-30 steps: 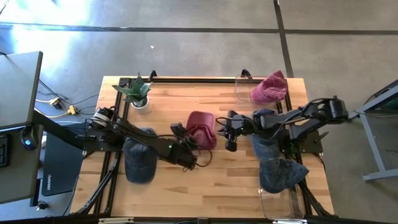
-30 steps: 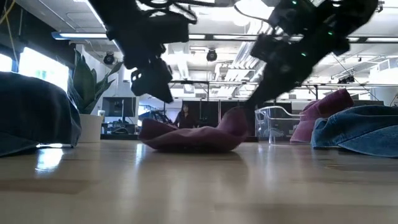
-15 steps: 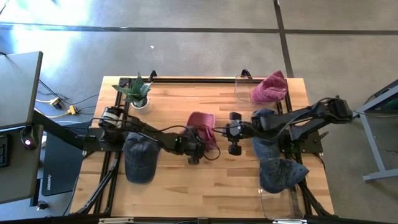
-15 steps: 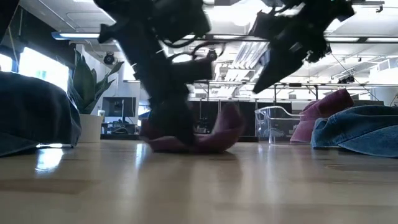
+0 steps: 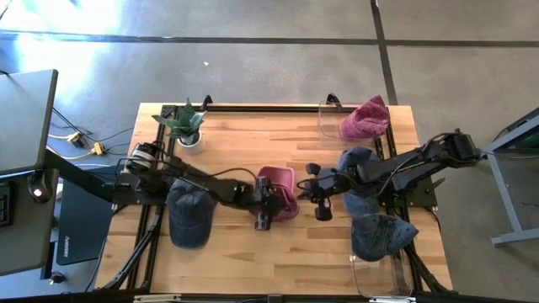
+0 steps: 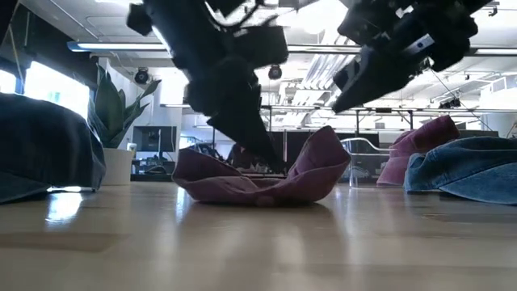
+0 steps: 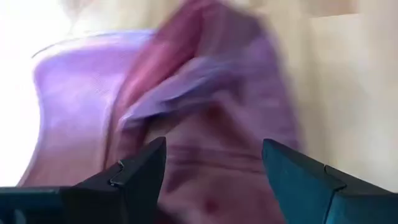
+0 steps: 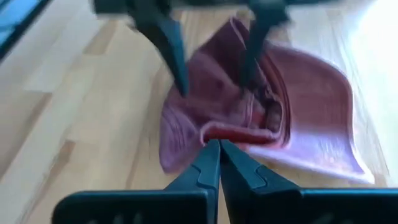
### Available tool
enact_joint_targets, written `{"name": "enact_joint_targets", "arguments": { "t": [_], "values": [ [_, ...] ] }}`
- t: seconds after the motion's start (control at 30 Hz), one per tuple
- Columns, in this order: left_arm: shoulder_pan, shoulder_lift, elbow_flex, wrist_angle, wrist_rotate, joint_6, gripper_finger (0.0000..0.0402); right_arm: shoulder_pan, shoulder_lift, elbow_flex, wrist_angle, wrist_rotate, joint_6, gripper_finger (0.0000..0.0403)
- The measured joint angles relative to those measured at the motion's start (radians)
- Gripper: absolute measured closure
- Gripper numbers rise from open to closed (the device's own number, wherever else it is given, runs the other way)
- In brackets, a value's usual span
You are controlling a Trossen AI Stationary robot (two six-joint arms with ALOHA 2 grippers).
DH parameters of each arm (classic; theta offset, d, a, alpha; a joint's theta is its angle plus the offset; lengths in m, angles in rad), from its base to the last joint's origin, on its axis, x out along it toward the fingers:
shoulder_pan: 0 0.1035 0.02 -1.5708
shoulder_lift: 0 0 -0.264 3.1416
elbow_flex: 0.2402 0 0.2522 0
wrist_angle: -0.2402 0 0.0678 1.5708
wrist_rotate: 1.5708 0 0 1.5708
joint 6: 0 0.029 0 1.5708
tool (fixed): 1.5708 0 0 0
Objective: Pick & Place hat
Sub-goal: Put the red cap into the top transparent bin
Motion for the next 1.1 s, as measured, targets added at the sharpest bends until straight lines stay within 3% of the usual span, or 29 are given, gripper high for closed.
{"name": "enact_joint_targets", "arguments": {
  "t": [0.2,0.4,0.53,0.83,0.93,1.1],
  "values": [
    [0.091,0.077,-0.002,-0.019,0.132,-0.09,0.0142,0.004,0.025,0.0,0.046,-0.068,-0.026,0.0398],
    [0.104,0.1,0.001,0.061,0.3,-0.055,0.0142,0.042,0.026,0.001,0.093,-0.106,-0.055,0.0401],
    [0.102,0.092,0.0,0.078,0.322,-0.043,0.0142,0.092,0.04,0.035,0.094,-0.114,-0.092,0.0399],
    [0.096,-0.024,0.0,-0.046,0.101,-0.069,0.0142,0.144,0.112,0.051,0.17,-0.112,-0.13,0.04],
    [0.087,-0.064,0.0,-0.153,-0.026,-0.111,0.0142,0.133,0.177,0.052,0.226,-0.118,-0.128,0.0402],
    [0.075,-0.059,-0.002,-0.291,-0.175,-0.202,0.0142,0.117,0.278,0.149,0.071,-0.097,-0.105,0.0401]
  ]
}}
